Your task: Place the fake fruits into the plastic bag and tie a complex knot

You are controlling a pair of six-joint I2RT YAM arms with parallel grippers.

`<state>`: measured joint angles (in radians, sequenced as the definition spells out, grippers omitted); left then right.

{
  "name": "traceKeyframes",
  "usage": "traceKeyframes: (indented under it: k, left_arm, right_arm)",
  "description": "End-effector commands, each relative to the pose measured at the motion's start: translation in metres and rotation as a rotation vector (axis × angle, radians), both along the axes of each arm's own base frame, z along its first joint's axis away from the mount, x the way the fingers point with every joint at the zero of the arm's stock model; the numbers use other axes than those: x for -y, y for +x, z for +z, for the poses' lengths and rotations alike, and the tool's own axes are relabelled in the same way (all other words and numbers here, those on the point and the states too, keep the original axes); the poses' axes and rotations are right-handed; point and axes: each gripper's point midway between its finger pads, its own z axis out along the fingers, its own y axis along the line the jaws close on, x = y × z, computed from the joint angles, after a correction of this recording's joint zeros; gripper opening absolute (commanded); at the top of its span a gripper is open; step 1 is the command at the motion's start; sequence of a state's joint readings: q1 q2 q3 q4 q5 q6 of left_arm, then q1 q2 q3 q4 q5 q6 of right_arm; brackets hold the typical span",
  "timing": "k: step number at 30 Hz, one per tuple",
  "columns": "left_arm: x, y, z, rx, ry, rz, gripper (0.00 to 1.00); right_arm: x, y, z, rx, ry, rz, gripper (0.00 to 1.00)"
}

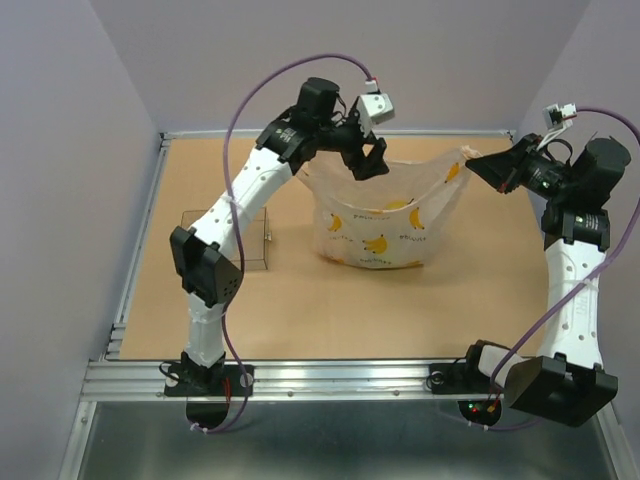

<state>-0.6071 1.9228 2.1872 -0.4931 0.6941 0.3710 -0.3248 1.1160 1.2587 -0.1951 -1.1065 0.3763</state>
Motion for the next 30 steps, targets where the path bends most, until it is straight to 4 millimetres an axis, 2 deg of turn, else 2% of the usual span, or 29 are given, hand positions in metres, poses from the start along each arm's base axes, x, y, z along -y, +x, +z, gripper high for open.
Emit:
traceKeyframes:
  k: [1,2,6,7,9,10,12,13,15,16,19,21,27,30]
  left_arm:
    - [0.005,-0.014,0.019,0.088,0.022,-0.057,0.91]
    - [0.010,-0.013,0.006,0.063,0.045,-0.063,0.93]
    - [0.018,-0.012,-0.023,0.027,0.098,-0.087,0.94]
    - [0.020,-0.015,-0.031,0.005,0.112,-0.104,0.84]
    - [0.020,-0.021,-0.035,-0.017,0.119,-0.136,0.68]
    - [0.019,-0.032,-0.031,-0.030,0.111,-0.181,0.52]
    - [0.017,-0.046,-0.026,-0.050,0.091,-0.232,0.41]
    - [0.016,-0.060,-0.021,-0.067,0.072,-0.275,0.35]
    - [0.013,-0.070,-0.019,-0.093,0.058,-0.304,0.29]
    - [0.012,-0.073,-0.025,-0.121,0.062,-0.307,0.20]
    - [0.012,-0.079,-0.035,-0.168,0.085,-0.309,0.00]
    - [0.011,-0.081,-0.047,-0.199,0.116,-0.306,0.00]
    - [0.011,-0.090,-0.043,-0.207,0.105,-0.325,0.00]
    - [0.011,-0.098,-0.051,-0.213,0.133,-0.338,0.00]
  right_arm:
    - [-0.001,-0.005,0.003,0.083,-0.058,-0.011,0.00]
    - [-0.001,-0.004,0.002,0.083,-0.062,-0.017,0.00]
    - [0.001,-0.002,-0.004,0.071,-0.066,-0.024,0.00]
    - [0.003,0.001,-0.006,0.067,-0.069,-0.034,0.00]
    - [0.005,0.004,-0.008,0.063,-0.073,-0.049,0.00]
    - [0.007,0.006,-0.011,0.060,-0.078,-0.060,0.00]
    - [0.009,0.009,-0.012,0.058,-0.083,-0.068,0.00]
    - [0.010,0.011,-0.015,0.052,-0.085,-0.073,0.01]
    - [0.012,0.014,-0.017,0.045,-0.085,-0.076,0.00]
    - [0.012,0.014,-0.017,0.042,-0.084,-0.077,0.00]
    - [0.012,0.016,-0.020,0.029,-0.077,-0.077,0.01]
    - [0.012,0.015,-0.021,0.026,-0.074,-0.074,0.01]
    - [0.014,0.016,-0.030,0.021,-0.088,-0.091,0.00]
    - [0.020,0.022,-0.039,0.009,-0.099,-0.121,0.00]
